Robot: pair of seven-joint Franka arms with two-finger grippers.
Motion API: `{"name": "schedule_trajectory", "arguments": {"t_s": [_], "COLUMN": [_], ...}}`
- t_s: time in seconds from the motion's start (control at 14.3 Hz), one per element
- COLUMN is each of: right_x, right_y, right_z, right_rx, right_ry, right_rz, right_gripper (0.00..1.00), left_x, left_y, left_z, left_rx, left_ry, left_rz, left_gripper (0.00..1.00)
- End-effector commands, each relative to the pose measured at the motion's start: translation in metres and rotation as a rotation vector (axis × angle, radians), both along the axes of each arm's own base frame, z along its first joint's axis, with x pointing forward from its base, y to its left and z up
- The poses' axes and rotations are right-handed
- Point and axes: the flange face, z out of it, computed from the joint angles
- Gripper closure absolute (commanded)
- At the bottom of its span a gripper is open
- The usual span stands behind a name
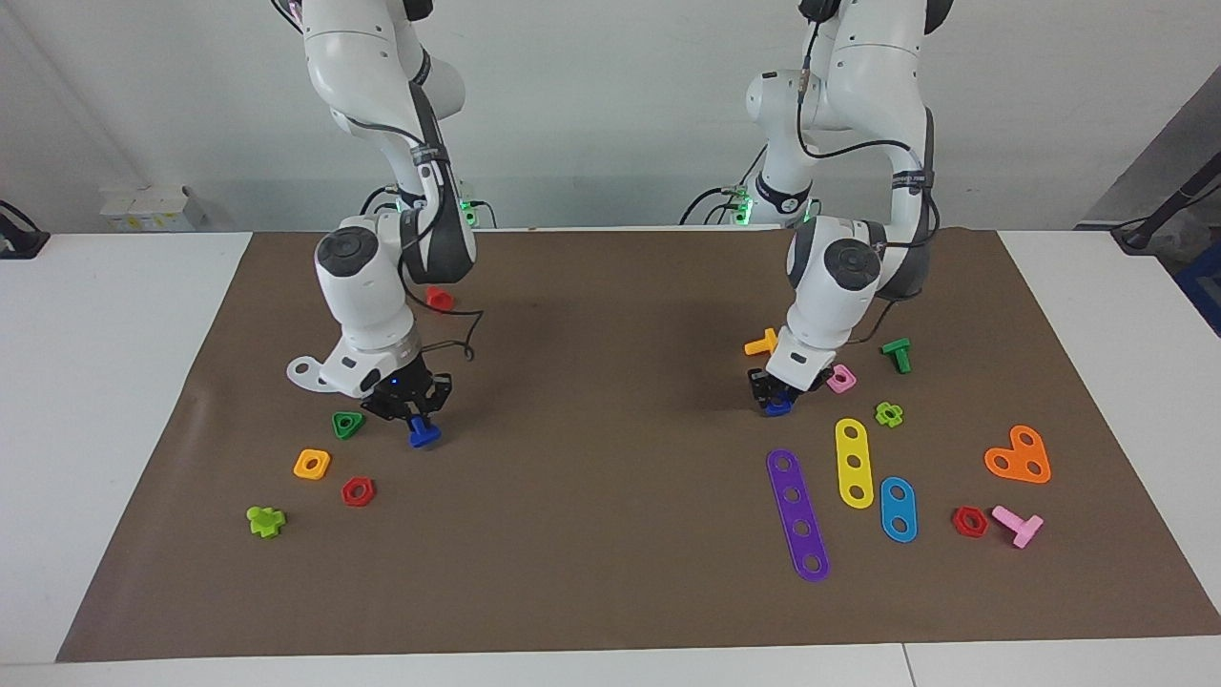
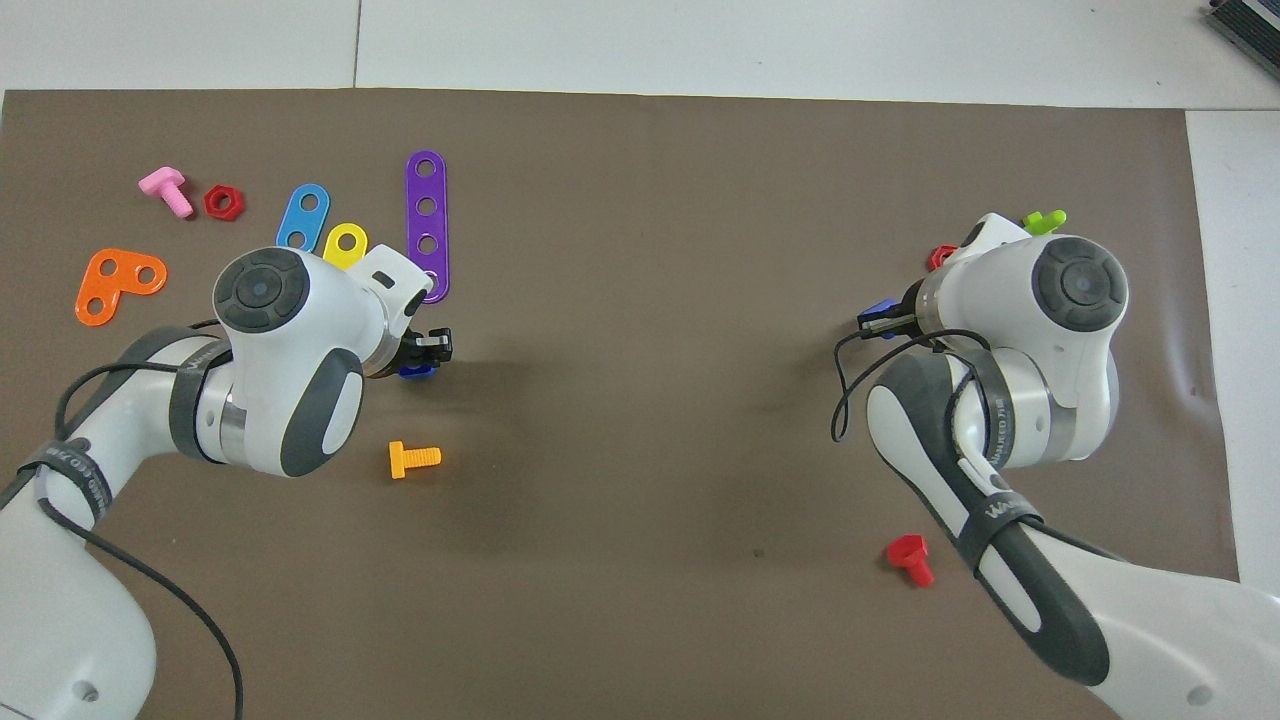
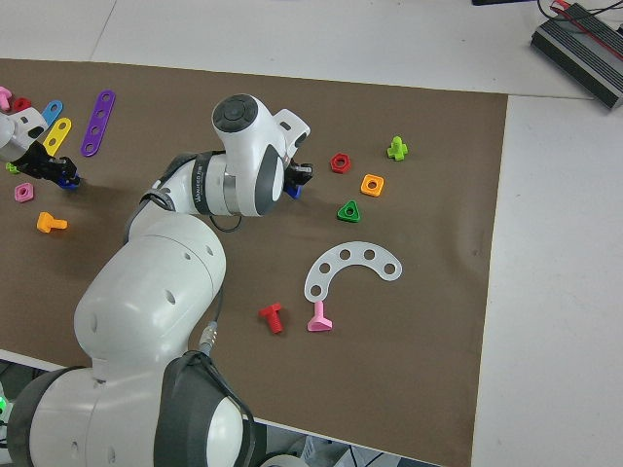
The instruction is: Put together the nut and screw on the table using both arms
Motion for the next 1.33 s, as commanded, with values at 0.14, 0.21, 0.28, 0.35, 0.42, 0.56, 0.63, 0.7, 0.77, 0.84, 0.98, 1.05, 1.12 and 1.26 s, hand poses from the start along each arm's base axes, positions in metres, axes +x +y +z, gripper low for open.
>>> {"name": "schedule_trajectory", "arguments": {"t_s": [0.14,0.21,0.28,0.35,0.42,0.56,0.63,0.7,0.77,0.84,0.98,1.05,1.12,1.26], "right_x": [-0.003,-0.004,-0.005,-0.006,-0.006,0.0,0.006,0.011,0.014,0.008,0.005,0.006,0.001,-0.003], "right_y": [0.117,0.133,0.151,0.173,0.195,0.234,0.244,0.253,0.26,0.274,0.281,0.284,0.29,0.293], "right_z": [0.031,0.035,0.035,0.037,0.032,0.02,0.01,-0.003,-0.014,-0.023,-0.035,-0.031,-0.033,-0.034], "right_rx": [0.064,0.073,0.079,0.088,0.091,0.091,0.084,0.075,0.071,0.073,0.075,0.097,0.101,0.099], "right_ry": [-0.023,-0.033,-0.036,-0.046,-0.049,-0.063,-0.066,-0.067,-0.07,-0.071,-0.063,-0.088,-0.086,-0.083], "right_rz": [-0.091,-0.104,-0.112,-0.123,-0.14,-0.155,-0.165,-0.181,-0.194,-0.182,-0.182,-0.18,-0.177,-0.174], "right_gripper": [1.0,1.0,1.0,1.0,1.0,1.0,1.0,1.0,1.0,1.0,1.0,1.0,1.0,1.0], "left_x": [0.018,0.023,0.029,0.034,0.038,0.042,0.043,0.044,0.045,0.047,0.051,0.053,0.053,0.054], "left_y": [-0.007,-0.009,-0.01,-0.011,-0.012,-0.017,-0.018,-0.018,-0.02,-0.02,-0.022,-0.027,-0.032,-0.042], "left_z": [0.023,0.03,0.037,0.044,0.049,0.054,0.056,0.058,0.061,0.066,0.07,0.073,0.076,0.079], "left_rx": [0.003,0.004,0.006,0.001,-0.002,-0.009,-0.012,-0.016,-0.024,-0.03,-0.05,-0.069,-0.077,-0.083], "left_ry": [-0.006,0.0,0.009,0.016,0.013,0.003,-0.001,-0.004,-0.005,-0.006,-0.012,-0.015,-0.016,-0.023], "left_rz": [0.003,0.001,0.002,0.007,0.01,0.006,0.009,0.01,0.014,0.017,0.029,0.033,0.038,0.072], "left_gripper": [1.0,1.0,1.0,1.0,1.0,1.0,1.0,1.0,1.0,1.0,1.0,1.0,1.0,1.0]}}
